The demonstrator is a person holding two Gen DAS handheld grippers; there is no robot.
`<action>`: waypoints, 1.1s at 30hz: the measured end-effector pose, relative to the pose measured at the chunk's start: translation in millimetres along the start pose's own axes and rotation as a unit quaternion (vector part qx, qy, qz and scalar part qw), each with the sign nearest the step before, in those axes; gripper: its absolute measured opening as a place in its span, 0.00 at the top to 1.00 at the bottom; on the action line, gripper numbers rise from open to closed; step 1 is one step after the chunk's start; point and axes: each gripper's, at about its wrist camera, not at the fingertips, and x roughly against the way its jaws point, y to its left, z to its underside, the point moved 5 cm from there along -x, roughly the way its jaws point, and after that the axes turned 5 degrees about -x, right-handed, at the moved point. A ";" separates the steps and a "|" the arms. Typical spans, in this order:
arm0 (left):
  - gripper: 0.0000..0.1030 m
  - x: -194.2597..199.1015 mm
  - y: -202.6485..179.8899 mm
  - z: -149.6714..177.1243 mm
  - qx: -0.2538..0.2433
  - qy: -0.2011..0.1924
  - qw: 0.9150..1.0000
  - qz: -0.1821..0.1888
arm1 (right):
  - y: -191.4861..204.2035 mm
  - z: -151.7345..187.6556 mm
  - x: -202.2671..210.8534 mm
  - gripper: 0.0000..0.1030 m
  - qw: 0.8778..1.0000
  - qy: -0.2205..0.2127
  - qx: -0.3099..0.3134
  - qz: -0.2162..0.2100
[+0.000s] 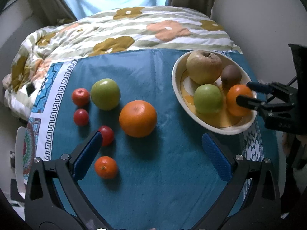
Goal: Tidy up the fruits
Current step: 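Open both tools to drop green apple and orange into the bowl, then withdraw both tools from the bowl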
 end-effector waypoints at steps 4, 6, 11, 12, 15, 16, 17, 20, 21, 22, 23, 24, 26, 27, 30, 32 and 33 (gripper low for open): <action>0.00 8.3 0.3 2.4 0.000 -0.003 1.000 -0.004 | 0.7 -4.5 10.9 0.02 1.000 -0.021 0.003 0.007; 0.00 14.9 1.9 3.2 0.004 -0.006 1.000 -0.007 | 2.4 -5.7 18.6 0.02 0.999 -0.034 0.008 0.015; 0.00 37.4 9.2 5.6 0.008 -0.023 1.000 -0.016 | 10.4 -6.3 39.6 0.02 0.999 -0.044 0.014 0.024; 0.00 43.6 10.6 6.3 0.008 -0.028 0.999 -0.019 | 12.8 -7.0 45.6 0.02 0.998 -0.047 0.015 0.024; 0.00 62.4 16.0 9.4 0.010 -0.039 0.999 -0.032 | 21.1 -9.1 59.5 0.02 0.998 -0.045 0.026 0.026; 0.00 68.4 17.8 10.1 0.013 -0.043 0.998 -0.036 | 24.0 -9.9 63.5 0.02 0.998 -0.044 0.030 0.027; 0.00 75.4 20.5 11.7 0.016 -0.047 0.998 -0.038 | 28.1 -9.8 67.0 0.02 0.998 -0.042 0.032 0.026; 0.00 94.6 30.7 17.9 0.029 -0.058 0.997 -0.048 | 41.1 -11.2 75.1 0.02 0.999 -0.022 0.038 0.007; 0.00 99.2 33.5 20.4 0.033 -0.060 0.996 -0.051 | 44.6 -11.4 77.0 0.02 0.999 -0.019 0.041 0.001; 0.00 103.8 36.8 23.1 0.037 -0.061 0.996 -0.055 | 48.8 -11.9 78.7 0.02 0.999 -0.016 0.044 -0.003; 0.00 108.6 41.1 26.8 0.043 -0.061 0.995 -0.061 | 53.1 -12.7 80.0 0.02 0.999 -0.015 0.049 -0.004; 0.00 111.6 44.8 30.1 0.048 -0.061 0.995 -0.065 | 57.4 -13.1 81.0 0.02 0.998 -0.013 0.054 -0.005; 0.00 114.7 52.2 36.2 0.057 -0.059 0.994 -0.070 | 65.6 -15.6 80.2 0.02 0.998 -0.013 0.064 0.001; 0.00 115.8 56.4 40.6 0.063 -0.057 0.994 -0.072 | 70.4 -16.7 78.7 0.02 0.998 -0.011 0.070 0.003; 0.00 112.2 66.2 50.9 0.080 -0.048 0.993 -0.073 | 84.5 -19.7 72.7 0.02 0.996 -0.010 0.087 0.006; 0.00 108.7 71.3 57.2 0.089 -0.041 0.993 -0.070 | 94.3 -22.2 64.2 0.02 0.995 -0.003 0.099 0.003; 0.00 105.6 73.5 60.2 0.095 -0.038 0.993 -0.066 | 97.4 -23.1 60.1 0.02 0.995 0.002 0.102 -0.001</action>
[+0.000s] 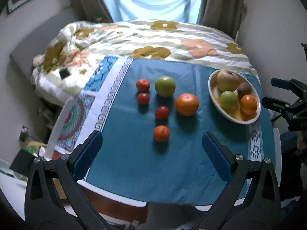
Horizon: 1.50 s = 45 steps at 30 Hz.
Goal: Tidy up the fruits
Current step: 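Withdraw both tools from the bowl, then reach the left tool to the small mandarin while the right tool reaches the large orange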
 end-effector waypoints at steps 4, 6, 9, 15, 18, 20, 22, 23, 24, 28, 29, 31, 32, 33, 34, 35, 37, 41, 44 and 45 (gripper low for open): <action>0.00 -14.6 7.3 8.5 0.013 0.015 1.000 0.010 | 15.4 -8.8 -24.9 0.02 0.999 0.022 0.010 -0.022; 0.00 -23.9 10.7 11.1 0.021 0.023 0.999 0.019 | 22.8 -13.4 -38.4 0.02 0.999 0.033 0.016 -0.031; 0.00 -36.6 14.8 14.6 0.027 0.032 0.999 0.026 | 31.4 -18.6 -55.1 0.02 0.998 0.046 0.029 -0.042; 0.00 -70.2 12.7 23.0 0.031 0.054 0.997 0.043 | 48.0 -27.1 -91.2 0.02 0.994 0.074 0.065 -0.055; 0.00 -83.9 10.6 22.7 0.025 0.057 0.997 0.048 | 53.3 -29.2 -107.2 0.02 0.992 0.083 0.082 -0.058; 0.00 -93.4 9.4 22.9 0.019 0.057 0.997 0.051 | 56.5 -29.9 -117.0 0.02 0.990 0.090 0.091 -0.059; 0.03 -103.3 6.7 22.6 0.010 0.058 0.997 0.054 | 57.7 -30.6 -126.9 0.02 0.988 0.096 0.099 -0.062; 0.05 -108.1 5.4 22.6 0.004 0.058 0.997 0.055 | 58.3 -30.3 -130.7 0.02 0.988 0.099 0.102 -0.064; 0.10 -113.2 3.7 22.7 -0.003 0.057 0.997 0.058 | 58.3 -30.2 -135.2 0.03 0.987 0.103 0.105 -0.065; 0.22 -128.7 -2.4 23.9 -0.028 0.064 0.995 0.073 | 57.5 -30.6 -147.1 0.03 0.985 0.113 0.110 -0.064; 0.26 -132.4 -4.3 24.2 -0.034 0.067 0.994 0.077 | 57.2 -30.4 -149.2 0.04 0.985 0.115 0.111 -0.064; 0.34 -138.4 -7.9 24.8 -0.043 0.072 0.993 0.086 | 57.9 -29.1 -154.9 0.05 0.983 0.125 0.118 -0.065; 0.37 -140.3 -9.4 24.9 -0.047 0.074 0.992 0.091 | 59.7 -27.5 -156.5 0.06 0.982 0.128 0.121 -0.064; 0.38 -142.0 -10.8 25.3 -0.051 0.076 0.991 0.095 | 60.6 -26.4 -158.9 0.09 0.981 0.132 0.126 -0.062; 0.38 -143.6 -11.9 25.5 -0.055 0.077 0.991 0.098 | 61.4 -25.3 -160.9 0.13 0.980 0.135 0.131 -0.062; 0.41 -144.6 -12.9 25.2 -0.057 0.077 0.990 0.101 | 62.5 -23.8 -162.6 0.14 0.979 0.138 0.135 -0.063; 0.52 -145.4 -14.7 24.3 -0.064 0.076 0.990 0.104 | 63.4 -22.1 -166.2 0.16 0.978 0.142 0.140 -0.064; 0.59 -143.9 -14.5 23.1 -0.070 0.074 0.989 0.112 | 64.8 -18.9 -171.4 0.24 0.976 0.149 0.140 -0.069; 0.60 -143.7 -13.0 22.9 -0.070 0.076 0.988 0.115 | 66.0 -17.2 -174.9 0.27 0.975 0.155 0.140 -0.073; 0.60 -143.2 -12.1 23.1 -0.069 0.076 0.988 0.114 | 66.2 -16.7 -175.7 0.27 0.975 0.157 0.140 -0.074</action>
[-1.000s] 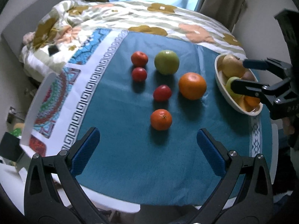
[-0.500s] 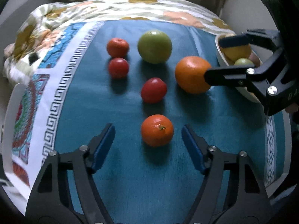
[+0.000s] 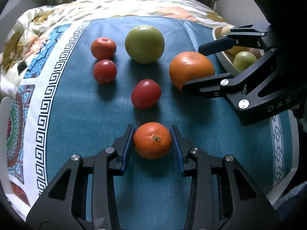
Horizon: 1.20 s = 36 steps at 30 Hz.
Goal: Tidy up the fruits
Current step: 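Reach the left tool to the small mandarin while the right tool reaches the large orange, then close the left tool on the mandarin while the right tool grasps the large orange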
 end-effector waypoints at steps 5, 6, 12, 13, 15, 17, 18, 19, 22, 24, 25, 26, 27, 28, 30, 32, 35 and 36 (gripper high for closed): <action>0.60 0.4 2.6 0.3 0.006 0.002 1.000 -0.004 | 2.4 -0.1 -3.3 0.28 1.000 0.004 0.006 -0.003; 0.60 1.1 4.2 1.1 0.009 0.003 1.000 -0.006 | 2.7 0.2 -4.3 0.30 1.000 0.004 0.006 -0.005; 0.60 5.0 13.6 6.1 0.025 0.005 0.999 -0.019 | 4.9 3.0 -10.4 0.36 1.000 0.008 0.005 -0.010; 0.60 5.1 14.9 6.8 0.027 0.005 0.999 -0.021 | 5.3 3.1 -10.3 0.36 1.000 0.007 0.006 -0.010; 0.60 6.3 17.5 8.7 0.029 0.005 0.999 -0.025 | 6.1 3.3 -10.3 0.36 1.000 0.003 0.007 -0.009; 0.60 7.4 19.7 10.3 0.033 0.005 0.999 -0.027 | 6.6 3.6 -11.6 0.40 1.000 0.002 0.007 -0.008; 0.60 8.5 20.7 11.2 0.037 0.005 0.999 -0.028 | 6.3 3.6 -11.8 0.46 1.000 -0.001 0.007 -0.003; 0.60 9.1 22.0 11.4 0.040 0.004 0.999 -0.028 | 6.0 3.7 -11.4 0.46 1.000 -0.003 0.007 -0.003; 0.60 13.2 23.8 11.1 0.044 0.001 0.999 -0.031 | 7.6 4.5 -9.5 0.46 1.000 -0.008 0.006 0.003; 0.60 18.2 25.1 10.3 0.045 -0.003 0.998 -0.036 | 9.2 5.4 -5.9 0.46 1.000 -0.013 0.004 0.004; 0.60 19.7 25.4 9.5 0.046 -0.005 0.998 -0.037 | 9.8 5.8 -3.6 0.46 1.000 -0.015 0.003 0.003; 0.60 21.6 25.2 8.1 0.046 -0.007 0.998 -0.039 | 10.4 6.4 -0.7 0.46 1.000 -0.018 0.001 0.003; 0.60 24.5 25.1 6.9 0.047 -0.009 0.998 -0.041 | 11.5 7.1 3.8 0.46 1.000 -0.022 -0.002 0.004; 0.60 26.7 24.6 5.5 0.047 -0.011 0.998 -0.042 | 12.2 7.8 7.2 0.46 1.000 -0.025 -0.006 0.005; 0.60 32.7 24.0 2.5 0.048 -0.015 0.998 -0.044 | 13.3 10.1 14.8 0.46 0.999 -0.033 -0.015 0.006; 0.60 39.3 21.4 -0.8 0.046 -0.018 0.998 -0.048 | 13.5 12.9 23.7 0.46 0.999 -0.042 -0.028 0.008; 0.60 51.9 17.6 -7.3 0.039 -0.027 0.997 -0.053 | 12.1 19.1 38.8 0.47 0.997 -0.051 -0.051 0.011; 0.60 57.0 15.2 -11.2 0.036 -0.031 0.997 -0.054 | 10.6 22.4 45.3 0.47 0.997 -0.053 -0.060 0.011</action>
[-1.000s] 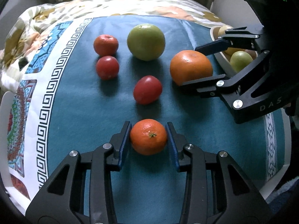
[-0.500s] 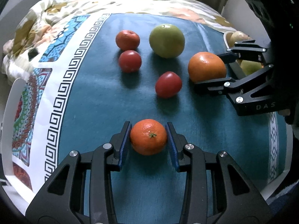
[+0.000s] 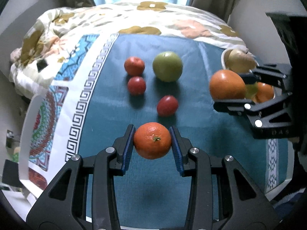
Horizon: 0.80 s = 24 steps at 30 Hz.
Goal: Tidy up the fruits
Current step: 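Close the left tool on the mandarin while the right tool grasps the large orange, then carry the mandarin with the left tool and orange with the right tool over the bowl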
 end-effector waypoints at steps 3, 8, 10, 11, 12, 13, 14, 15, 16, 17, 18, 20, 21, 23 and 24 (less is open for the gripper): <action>0.60 10.5 -6.9 -9.7 -0.007 -0.011 1.000 0.001 | -5.7 6.4 14.6 0.47 1.000 -0.003 -0.019 0.008; 0.60 24.7 -26.3 -28.6 -0.023 -0.028 0.999 0.011 | -22.4 16.1 46.0 0.47 0.998 -0.019 -0.052 0.028; 0.60 29.5 -36.6 -38.4 -0.038 -0.035 0.999 0.014 | -30.4 20.2 58.2 0.47 0.997 -0.027 -0.065 0.039; 0.60 31.6 -42.3 -43.1 -0.046 -0.039 0.998 0.016 | -36.0 22.5 66.0 0.47 0.996 -0.032 -0.074 0.045; 0.60 33.8 -49.6 -49.0 -0.056 -0.045 0.997 0.018 | -40.6 25.3 71.9 0.47 0.995 -0.036 -0.081 0.050; 0.60 34.7 -53.8 -51.6 -0.061 -0.047 0.997 0.020 | -46.9 28.2 79.0 0.47 0.993 -0.042 -0.091 0.057; 0.60 35.4 -59.1 -56.6 -0.068 -0.051 0.996 0.023 | -51.2 30.2 83.2 0.47 0.992 -0.044 -0.098 0.061; 0.60 35.7 -65.4 -62.2 -0.076 -0.054 0.995 0.028 | -57.1 33.0 88.7 0.47 0.991 -0.047 -0.108 0.068; 0.60 35.5 -71.6 -67.1 -0.083 -0.056 0.994 0.032 | -62.7 35.8 93.4 0.47 0.989 -0.050 -0.118 0.075; 0.60 34.8 -79.7 -72.8 -0.093 -0.059 0.993 0.037 | -67.8 38.6 97.5 0.47 0.987 -0.054 -0.128 0.081; 0.60 34.1 -86.0 -77.0 -0.100 -0.060 0.992 0.041 | -75.1 43.1 103.4 0.47 0.985 -0.058 -0.140 0.087; 0.60 31.4 -100.7 -85.3 -0.117 -0.062 0.990 0.051 | -84.6 48.4 110.6 0.47 0.981 -0.064 -0.154 0.097; 0.60 29.2 -109.3 -89.5 -0.125 -0.062 0.988 0.058 | -90.7 51.6 114.4 0.47 0.979 -0.067 -0.162 0.103; 0.60 22.5 -126.0 -97.4 -0.140 -0.061 0.986 0.072 | -103.4 58.0 120.6 0.47 0.975 -0.071 -0.179 0.114; 0.60 19.4 -132.6 -100.1 -0.145 -0.059 0.985 0.077 | -108.4 60.7 122.4 0.47 0.973 -0.072 -0.186 0.118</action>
